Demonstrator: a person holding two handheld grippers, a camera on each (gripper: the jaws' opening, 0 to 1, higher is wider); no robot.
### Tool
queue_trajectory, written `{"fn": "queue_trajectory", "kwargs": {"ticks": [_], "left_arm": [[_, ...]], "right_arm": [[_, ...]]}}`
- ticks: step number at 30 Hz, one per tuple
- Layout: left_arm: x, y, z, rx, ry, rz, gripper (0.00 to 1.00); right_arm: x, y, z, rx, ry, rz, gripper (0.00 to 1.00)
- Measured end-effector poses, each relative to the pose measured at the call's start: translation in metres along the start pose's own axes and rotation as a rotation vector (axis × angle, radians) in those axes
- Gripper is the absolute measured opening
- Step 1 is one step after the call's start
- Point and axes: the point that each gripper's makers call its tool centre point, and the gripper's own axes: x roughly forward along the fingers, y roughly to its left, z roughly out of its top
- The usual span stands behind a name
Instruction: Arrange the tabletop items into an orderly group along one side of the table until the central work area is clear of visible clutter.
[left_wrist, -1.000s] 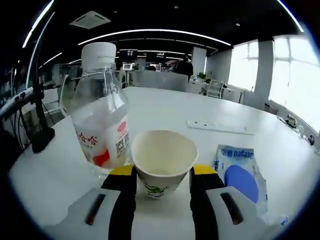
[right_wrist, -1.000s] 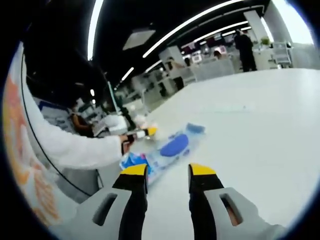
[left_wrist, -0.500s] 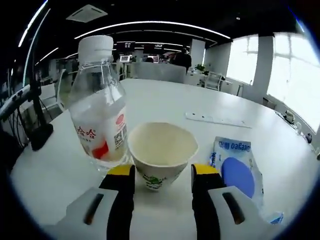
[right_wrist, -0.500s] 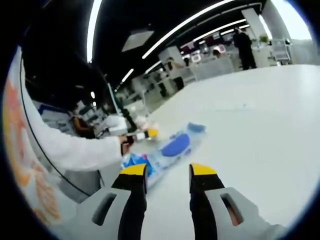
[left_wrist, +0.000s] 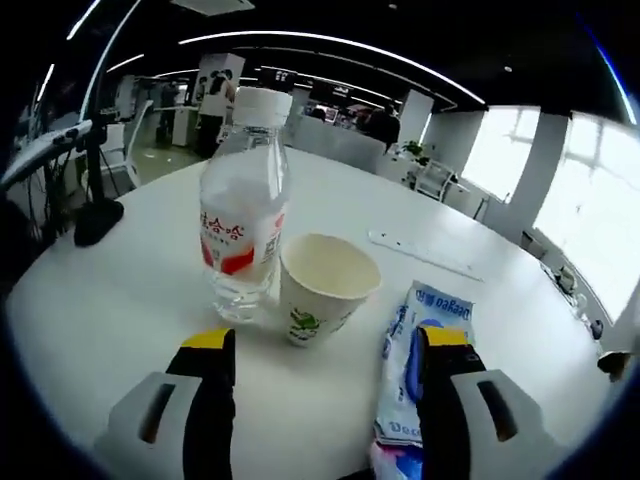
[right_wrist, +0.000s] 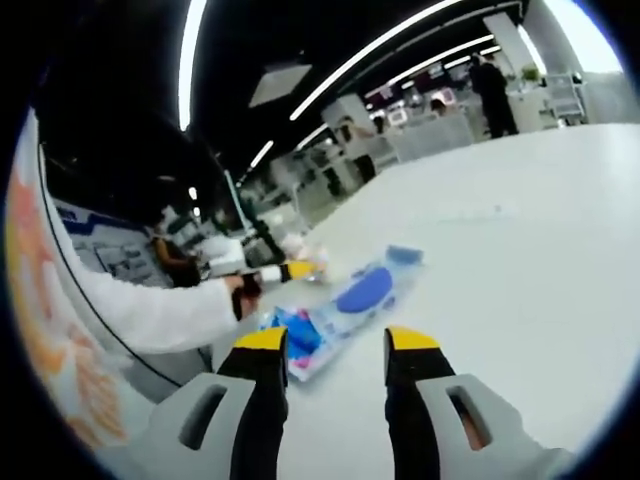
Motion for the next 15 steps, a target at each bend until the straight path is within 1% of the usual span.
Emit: {"fn": "queue_trajectory", "kwargs": {"ticks": [2,4,6,11,15], "left_arm": [[-0.007,-0.003,-0.001,-0.001,0.001,-0.002,0.79],[-0.016,-0.007,-0.001,-0.003,0.002,-0.002,0.84],[-0.024,-0.014,0.001,-0.002,-0.017,-0.023,0.88],[-0.04,-0.025,0.0,-0.009,-0.029,-0.042,0.88],[-0.055,-0.031,-0.006,0.0,-0.022,-0.047,0.86]], "right_arm": [[-0.001,0.004,0.0,-0.005,0.0,0.009,0.37],[-0.003,0.007,0.0,-0.014,-0.005,0.016,0.37],[-0.005,0.01,0.001,-0.017,-0.012,0.02,0.37],[-0.011,0.016,-0.002,-0.02,-0.027,0.028,0.37],[-0.016,0.021,-0.004,-0.021,-0.041,0.032,0.38]]}}
